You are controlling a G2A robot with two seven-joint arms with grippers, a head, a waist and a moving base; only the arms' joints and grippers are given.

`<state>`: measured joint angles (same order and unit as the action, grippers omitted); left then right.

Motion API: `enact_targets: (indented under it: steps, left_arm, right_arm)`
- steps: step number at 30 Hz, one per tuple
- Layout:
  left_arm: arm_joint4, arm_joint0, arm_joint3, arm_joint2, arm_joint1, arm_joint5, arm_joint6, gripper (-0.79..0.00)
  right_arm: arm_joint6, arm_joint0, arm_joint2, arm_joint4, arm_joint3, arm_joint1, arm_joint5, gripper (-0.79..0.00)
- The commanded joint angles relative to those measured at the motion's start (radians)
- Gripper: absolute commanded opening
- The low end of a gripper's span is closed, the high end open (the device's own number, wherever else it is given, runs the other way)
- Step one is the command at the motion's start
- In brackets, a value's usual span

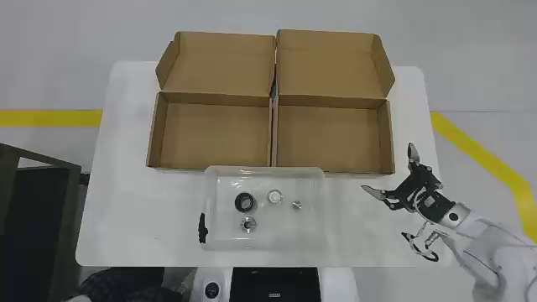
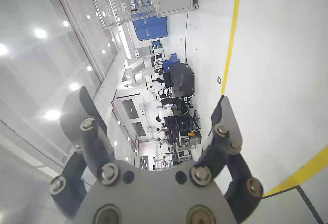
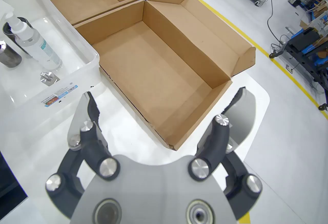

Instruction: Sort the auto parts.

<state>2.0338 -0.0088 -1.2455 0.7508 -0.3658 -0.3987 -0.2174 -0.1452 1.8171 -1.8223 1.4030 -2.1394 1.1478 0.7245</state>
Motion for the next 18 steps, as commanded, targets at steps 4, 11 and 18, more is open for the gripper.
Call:
enact_targets:
  steps: [4, 11, 18]
  left_arm:
    - [0.0, 0.0, 0.0, 0.0, 0.0, 0.0, 0.0, -0.001]
    - [0.0, 0.0, 0.0, 0.0, 0.0, 0.0, 0.0, -0.001]
    - [0.0, 0.0, 0.0, 0.0, 0.0, 0.0, 0.0, 0.0]
  right_arm:
    - [0.0, 0.0, 0.0, 0.0, 0.0, 0.0, 0.0, 0.0]
    - [0.0, 0.0, 0.0, 0.0, 0.0, 0.0, 0.0, -0.001]
    - [-0.04, -0.026, 0.077, -0.057, -0.012, -0.003, 0.048, 0.0]
